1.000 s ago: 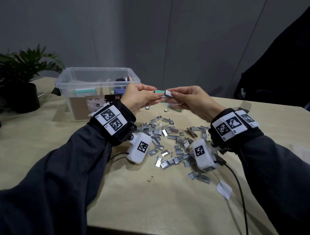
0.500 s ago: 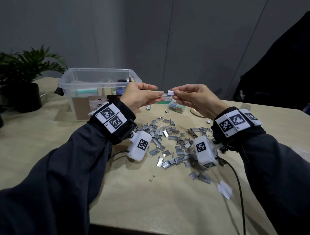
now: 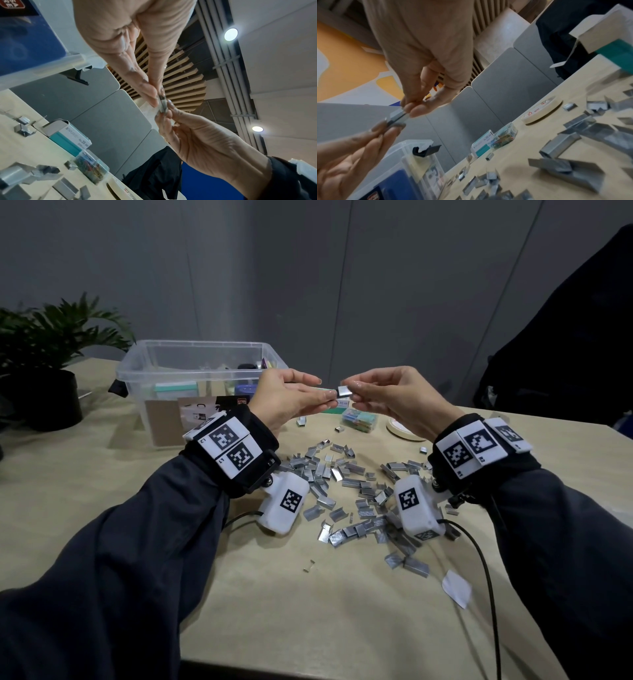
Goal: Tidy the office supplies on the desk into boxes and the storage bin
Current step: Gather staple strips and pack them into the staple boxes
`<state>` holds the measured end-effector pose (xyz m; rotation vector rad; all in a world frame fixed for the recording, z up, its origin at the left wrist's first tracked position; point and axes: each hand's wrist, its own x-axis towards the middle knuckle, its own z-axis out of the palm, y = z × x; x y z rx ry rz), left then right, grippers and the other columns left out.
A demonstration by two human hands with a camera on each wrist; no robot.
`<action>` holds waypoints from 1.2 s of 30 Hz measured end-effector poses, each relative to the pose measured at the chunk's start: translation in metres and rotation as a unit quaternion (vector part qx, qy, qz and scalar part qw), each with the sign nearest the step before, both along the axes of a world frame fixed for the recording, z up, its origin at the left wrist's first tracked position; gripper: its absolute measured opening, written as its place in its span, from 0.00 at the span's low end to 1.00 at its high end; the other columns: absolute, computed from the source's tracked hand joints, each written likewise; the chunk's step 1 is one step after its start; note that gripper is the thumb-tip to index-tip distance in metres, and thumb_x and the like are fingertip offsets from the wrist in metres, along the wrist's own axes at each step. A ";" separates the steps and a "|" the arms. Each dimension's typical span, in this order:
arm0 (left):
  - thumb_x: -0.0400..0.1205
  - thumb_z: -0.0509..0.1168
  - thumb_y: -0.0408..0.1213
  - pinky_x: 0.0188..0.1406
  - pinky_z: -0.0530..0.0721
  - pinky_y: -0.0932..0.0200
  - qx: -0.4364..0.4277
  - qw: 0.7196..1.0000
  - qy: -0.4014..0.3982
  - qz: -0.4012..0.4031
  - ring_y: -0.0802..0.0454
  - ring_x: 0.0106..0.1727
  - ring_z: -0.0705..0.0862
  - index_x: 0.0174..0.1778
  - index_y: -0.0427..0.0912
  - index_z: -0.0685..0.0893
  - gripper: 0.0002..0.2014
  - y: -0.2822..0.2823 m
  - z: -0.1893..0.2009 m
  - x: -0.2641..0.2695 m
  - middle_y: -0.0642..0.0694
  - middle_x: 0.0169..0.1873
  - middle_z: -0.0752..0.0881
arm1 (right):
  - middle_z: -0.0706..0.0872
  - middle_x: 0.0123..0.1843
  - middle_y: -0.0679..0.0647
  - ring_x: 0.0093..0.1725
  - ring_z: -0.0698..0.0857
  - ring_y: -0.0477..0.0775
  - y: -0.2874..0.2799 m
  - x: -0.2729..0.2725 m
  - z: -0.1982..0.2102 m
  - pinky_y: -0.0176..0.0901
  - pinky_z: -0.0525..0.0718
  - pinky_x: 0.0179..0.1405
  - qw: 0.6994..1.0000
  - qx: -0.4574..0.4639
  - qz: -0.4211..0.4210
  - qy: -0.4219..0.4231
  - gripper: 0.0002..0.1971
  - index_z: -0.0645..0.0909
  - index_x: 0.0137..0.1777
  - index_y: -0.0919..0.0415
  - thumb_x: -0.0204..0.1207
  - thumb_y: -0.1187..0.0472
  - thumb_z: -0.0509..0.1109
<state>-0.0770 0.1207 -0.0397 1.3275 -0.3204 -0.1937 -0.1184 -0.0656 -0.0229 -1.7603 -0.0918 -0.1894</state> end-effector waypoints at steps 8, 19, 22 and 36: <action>0.72 0.74 0.19 0.48 0.90 0.52 -0.010 1.000 -0.010 -0.006 0.39 0.42 0.92 0.53 0.29 0.78 0.17 -0.001 -0.002 0.000 0.30 0.40 0.90 | 0.90 0.41 0.50 0.39 0.87 0.41 0.003 0.002 -0.001 0.33 0.87 0.38 0.999 -0.041 0.004 0.022 0.09 0.88 0.57 0.63 0.80 0.65 0.71; 0.69 0.78 0.23 0.43 0.89 0.59 0.045 0.994 -0.100 0.011 0.46 0.44 0.92 0.55 0.32 0.80 0.20 -0.001 0.000 0.000 0.35 0.43 0.91 | 0.93 0.47 0.58 0.47 0.92 0.51 -0.005 -0.001 -0.002 0.33 0.89 0.45 0.997 0.072 0.029 0.025 0.14 0.89 0.51 0.64 0.64 0.64 0.75; 0.69 0.78 0.24 0.43 0.89 0.59 0.047 0.990 -0.129 0.016 0.46 0.43 0.92 0.56 0.31 0.79 0.21 -0.001 0.000 -0.002 0.35 0.42 0.91 | 0.93 0.47 0.58 0.49 0.92 0.53 -0.007 -0.002 -0.006 0.35 0.88 0.47 0.997 0.062 0.036 0.002 0.15 0.88 0.51 0.64 0.63 0.65 0.76; 0.68 0.79 0.22 0.47 0.90 0.54 0.057 0.959 -0.272 0.051 0.47 0.44 0.92 0.41 0.37 0.79 0.15 0.000 0.001 0.005 0.37 0.40 0.91 | 0.92 0.51 0.60 0.53 0.91 0.53 -0.007 -0.001 -0.006 0.34 0.88 0.50 0.992 0.109 0.061 -0.023 0.09 0.90 0.49 0.64 0.70 0.63 0.75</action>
